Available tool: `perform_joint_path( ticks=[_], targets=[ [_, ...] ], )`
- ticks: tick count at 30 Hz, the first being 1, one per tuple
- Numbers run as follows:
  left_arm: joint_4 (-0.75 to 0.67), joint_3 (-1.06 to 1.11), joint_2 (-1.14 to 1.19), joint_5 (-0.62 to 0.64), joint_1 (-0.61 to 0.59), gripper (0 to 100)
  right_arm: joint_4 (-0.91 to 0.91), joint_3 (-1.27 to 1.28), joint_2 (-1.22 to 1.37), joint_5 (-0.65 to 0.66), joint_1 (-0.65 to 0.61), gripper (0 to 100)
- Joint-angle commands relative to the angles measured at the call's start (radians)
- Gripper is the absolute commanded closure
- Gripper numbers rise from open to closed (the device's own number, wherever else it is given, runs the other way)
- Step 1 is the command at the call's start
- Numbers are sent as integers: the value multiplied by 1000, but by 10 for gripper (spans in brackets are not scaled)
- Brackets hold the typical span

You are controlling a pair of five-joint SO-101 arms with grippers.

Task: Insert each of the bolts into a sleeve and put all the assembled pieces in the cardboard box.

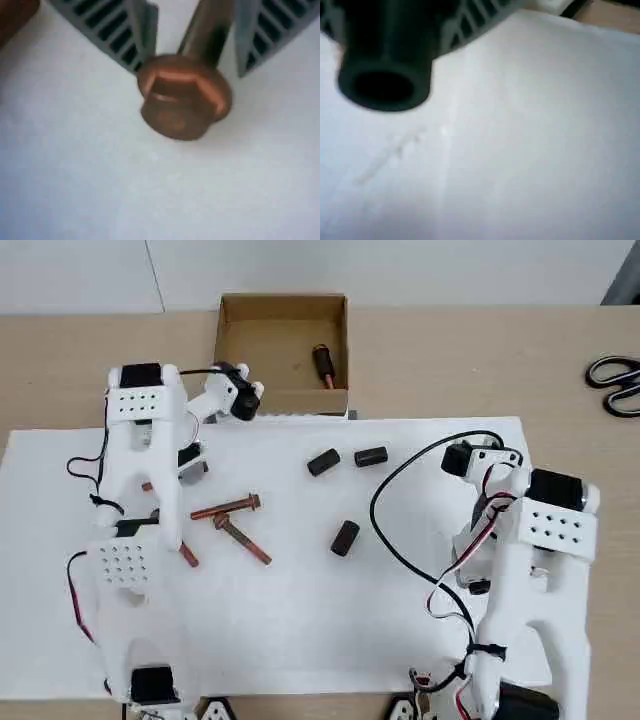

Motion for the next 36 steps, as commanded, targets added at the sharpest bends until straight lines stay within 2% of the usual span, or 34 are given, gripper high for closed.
perform_joint_path(
  ticks=[1, 8, 14, 19, 26, 31, 36],
  targets=[
    [28, -19, 0, -9, -3, 895, -15, -5, -27, -9, 8, 994],
    [-6, -19, 49, -9, -3, 897, -15, -5, -27, -9, 8, 994],
    [-6, -21, 72, -11, 2, 986, -15, -5, -27, -9, 7, 994],
    [-6, -22, 66, -11, -2, 995, -15, -5, -28, -9, 5, 994],
    [31, -170, 64, -2, 0, 995, -8, -6, -36, -9, 4, 994],
    [31, -291, 20, 118, -2, 995, -4, -12, -38, -8, -4, 995],
    [31, -255, -127, 196, 9, 995, -4, -14, -39, -6, -58, 995]
  ],
)
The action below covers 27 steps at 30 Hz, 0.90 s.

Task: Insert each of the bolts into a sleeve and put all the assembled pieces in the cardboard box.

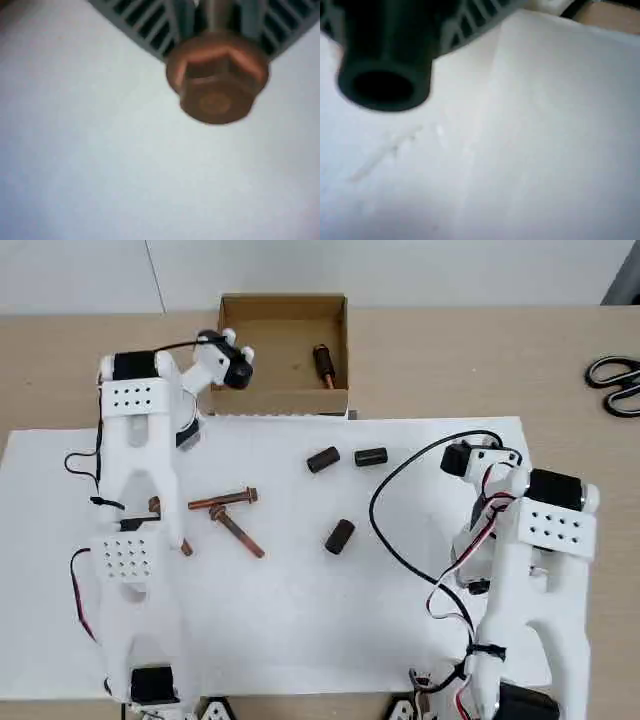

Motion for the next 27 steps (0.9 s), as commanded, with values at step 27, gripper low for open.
perform_joint_path(
  ticks=[27],
  targets=[
    [-219, 964, -1249, 589, 241, 995, -12, 14, -527, -206, -130, 996]
  ],
)
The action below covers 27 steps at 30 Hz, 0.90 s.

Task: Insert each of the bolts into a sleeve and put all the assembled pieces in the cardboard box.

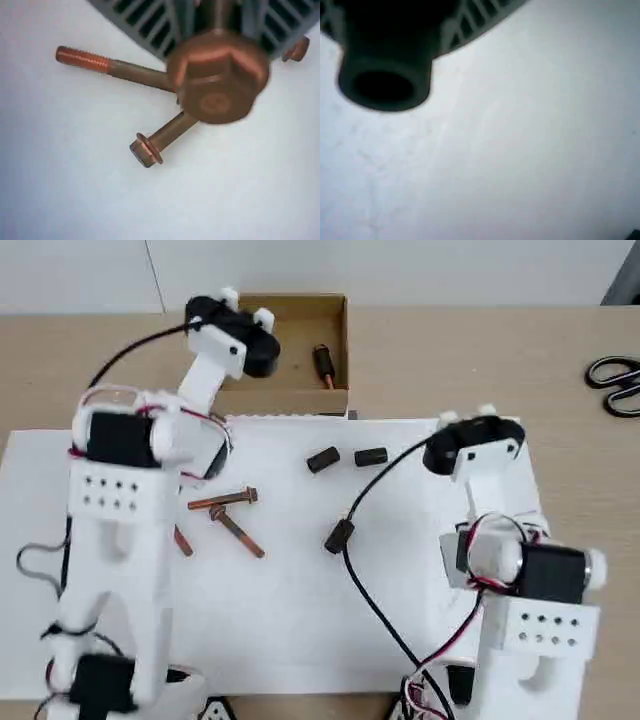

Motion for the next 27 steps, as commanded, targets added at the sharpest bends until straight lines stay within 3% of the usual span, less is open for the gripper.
perform_joint_path(
  ticks=[1, 5, 12, 23, 27],
  targets=[
    [-160, 134, -167, 110, 8, 995, -27, 12, -68, -146, -4, 996],
    [-316, 363, -310, 239, 17, 995, -71, 34, -102, -238, -33, 996],
    [-571, 730, -569, 506, 25, 995, -154, 141, -105, -264, -200, 996],
    [-755, 1063, -910, 799, 61, 994, -424, 238, -104, -264, -426, 996],
    [-838, 1161, -985, 827, 63, 994, -572, 324, -104, -264, -493, 996]
  ],
)
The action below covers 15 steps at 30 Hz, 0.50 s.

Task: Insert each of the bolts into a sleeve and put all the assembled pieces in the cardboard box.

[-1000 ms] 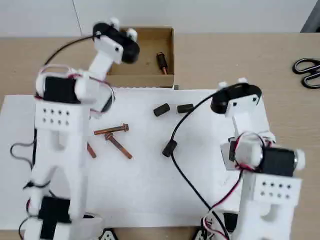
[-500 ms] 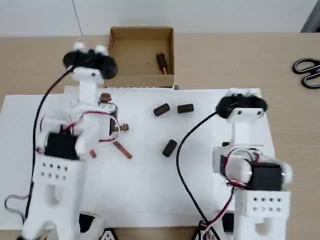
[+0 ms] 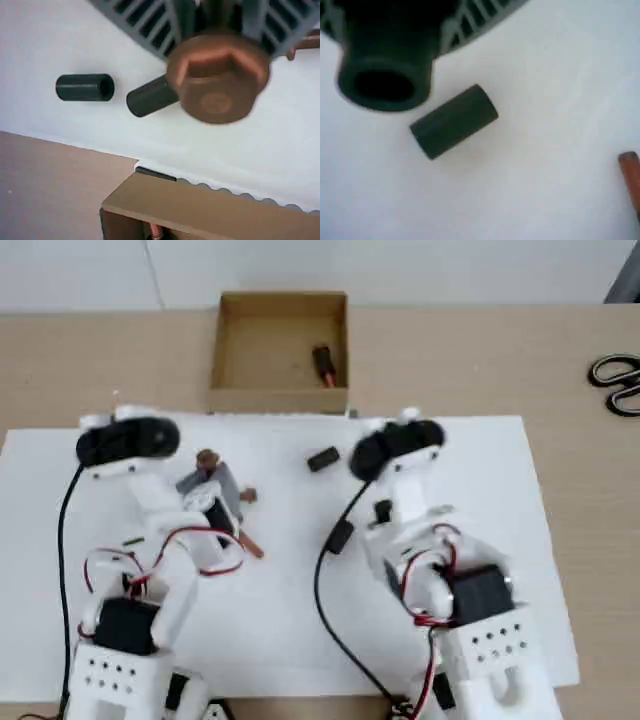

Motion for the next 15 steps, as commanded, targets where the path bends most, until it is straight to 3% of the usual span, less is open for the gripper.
perform_joint_path(
  ticks=[1, 8, 15],
  targets=[
    [-91, 50, -77, 20, 6, 994, -140, 44, -13, -11, -62, 996],
    [-207, 139, -163, 138, 6, 994, -351, 204, -13, -8, -170, 996],
    [-209, 139, -170, 258, 6, 994, -501, 276, -13, -3, -249, 996]
  ],
)
